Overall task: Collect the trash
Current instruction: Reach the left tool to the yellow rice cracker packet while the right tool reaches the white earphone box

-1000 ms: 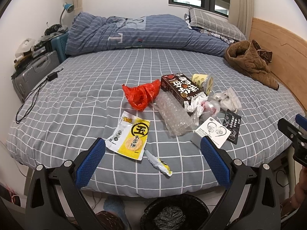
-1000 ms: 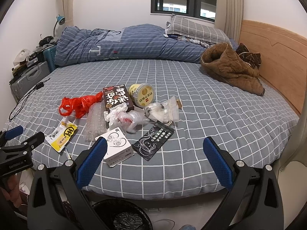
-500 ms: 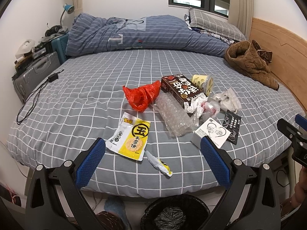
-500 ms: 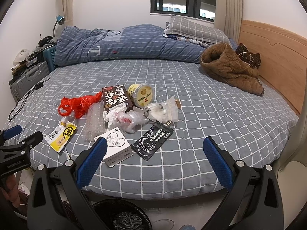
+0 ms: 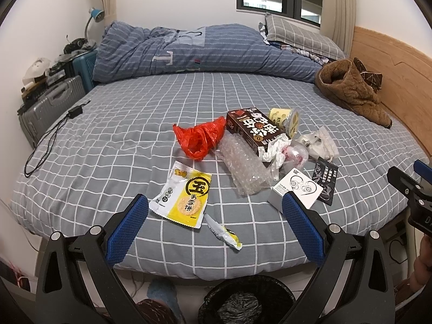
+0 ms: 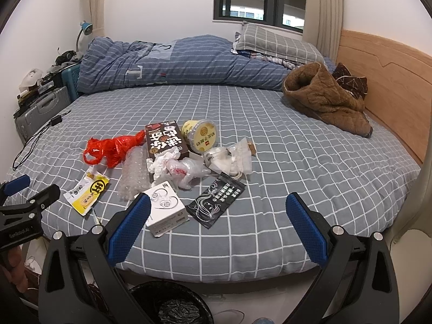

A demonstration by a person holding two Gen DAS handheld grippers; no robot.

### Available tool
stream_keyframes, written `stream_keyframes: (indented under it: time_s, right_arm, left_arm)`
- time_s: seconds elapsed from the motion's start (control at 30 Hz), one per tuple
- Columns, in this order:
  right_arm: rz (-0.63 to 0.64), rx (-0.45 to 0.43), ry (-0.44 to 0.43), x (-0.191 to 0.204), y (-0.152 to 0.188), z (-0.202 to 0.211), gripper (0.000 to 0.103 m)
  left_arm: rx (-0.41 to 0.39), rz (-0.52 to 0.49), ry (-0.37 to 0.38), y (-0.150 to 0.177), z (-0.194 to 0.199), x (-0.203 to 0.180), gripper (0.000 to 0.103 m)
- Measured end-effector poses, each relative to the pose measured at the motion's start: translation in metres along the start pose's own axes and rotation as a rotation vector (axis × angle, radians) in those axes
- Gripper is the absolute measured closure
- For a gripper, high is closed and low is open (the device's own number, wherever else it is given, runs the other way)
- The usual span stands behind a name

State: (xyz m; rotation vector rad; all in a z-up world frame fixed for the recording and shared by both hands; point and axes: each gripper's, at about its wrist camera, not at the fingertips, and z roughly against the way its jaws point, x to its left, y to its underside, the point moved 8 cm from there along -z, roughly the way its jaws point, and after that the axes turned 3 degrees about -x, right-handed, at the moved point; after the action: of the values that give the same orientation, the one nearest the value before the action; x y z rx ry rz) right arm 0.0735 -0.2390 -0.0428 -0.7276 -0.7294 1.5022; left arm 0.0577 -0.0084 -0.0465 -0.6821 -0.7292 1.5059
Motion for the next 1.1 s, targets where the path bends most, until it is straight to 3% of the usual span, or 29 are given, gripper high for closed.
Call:
stream_keyframes:
  time_s: [0.33,0.7,1.1]
  right_arm:
    - [0.051,0.015,-0.075,0.043,-0.003,-0.029,0.007]
    - [0.074,0.116,-0.127,0.069,0.033,-0.09,0.007]
    - [0.08,0.167,-0.161,0.086,0.058,-0.132,0.007]
  left_arm:
    - [0.029,0.004,-0.021,-0.001,-0.027,0.007,0.006]
    - [0.142,0.011,-0.049,0.018,-0.096,0.043,0.006]
    - [0.233,0.013,-0.091,0.038,-0.158,0.067,0.006]
